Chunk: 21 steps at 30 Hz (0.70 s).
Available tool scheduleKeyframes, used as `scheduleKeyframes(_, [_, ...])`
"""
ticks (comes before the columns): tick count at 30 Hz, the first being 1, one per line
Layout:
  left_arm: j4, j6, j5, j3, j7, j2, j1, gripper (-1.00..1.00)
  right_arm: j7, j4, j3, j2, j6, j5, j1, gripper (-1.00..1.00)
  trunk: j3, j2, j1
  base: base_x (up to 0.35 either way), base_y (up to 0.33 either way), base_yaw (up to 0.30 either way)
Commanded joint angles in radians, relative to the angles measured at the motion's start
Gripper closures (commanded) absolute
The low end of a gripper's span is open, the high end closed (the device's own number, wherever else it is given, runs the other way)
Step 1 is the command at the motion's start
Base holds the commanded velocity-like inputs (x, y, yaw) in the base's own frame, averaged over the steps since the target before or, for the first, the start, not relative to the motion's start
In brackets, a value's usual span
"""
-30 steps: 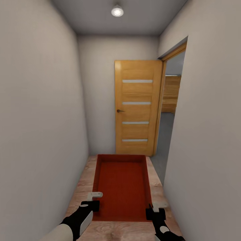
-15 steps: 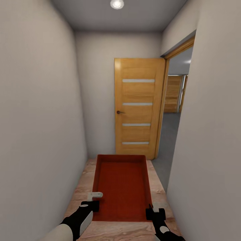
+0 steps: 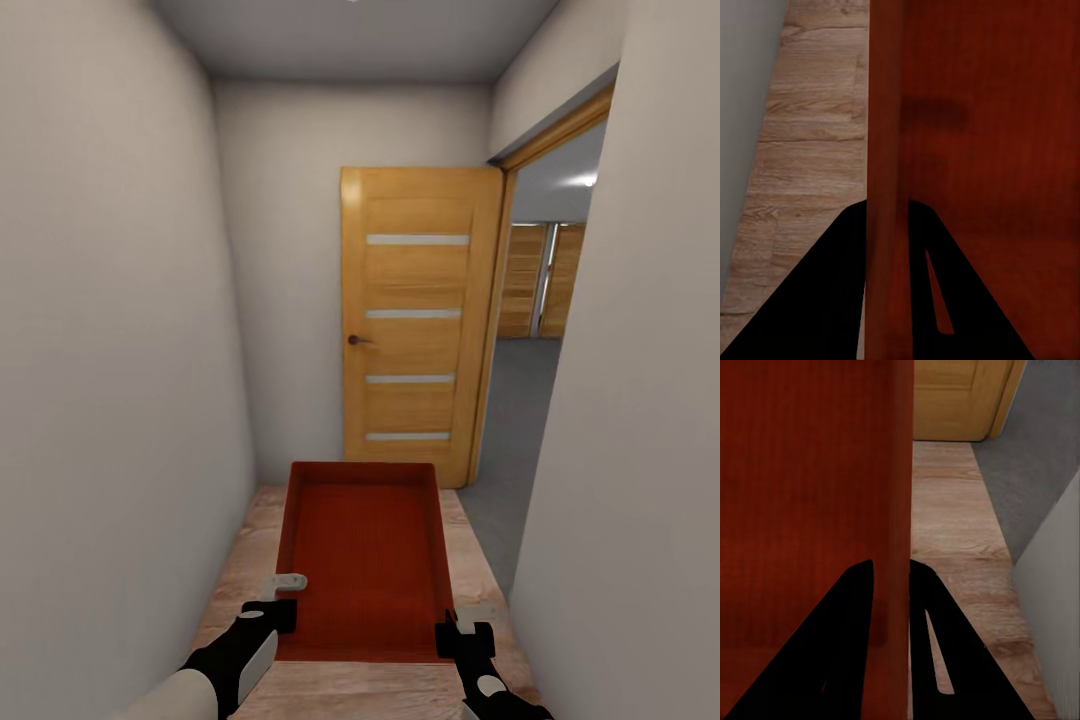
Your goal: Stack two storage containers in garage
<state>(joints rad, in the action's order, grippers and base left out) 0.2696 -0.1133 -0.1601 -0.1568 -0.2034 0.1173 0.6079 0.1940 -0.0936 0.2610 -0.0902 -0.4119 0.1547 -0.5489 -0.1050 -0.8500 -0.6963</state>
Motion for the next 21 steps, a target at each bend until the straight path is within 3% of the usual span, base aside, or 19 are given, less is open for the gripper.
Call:
scheduleKeyframes(1, [-0.001,-0.006,-0.009,-0.015,-0.011,-0.001,0.0,1.0,-0.002,-0.001,-0.006,0.0,-0.074,0.003,-0.002,1.0,-0.002,-0.001,-0.001,0.322,0.0,0.0])
scheduleKeyframes(21, [0.0,-0.006,-0.007,-0.015,-0.011,-0.001,0.0,1.0,-0.005,-0.001,-0.006,0.001,-0.074,0.005,-0.002,1.0,-0.002,-0.001,-0.001,0.322,0.0,0.0])
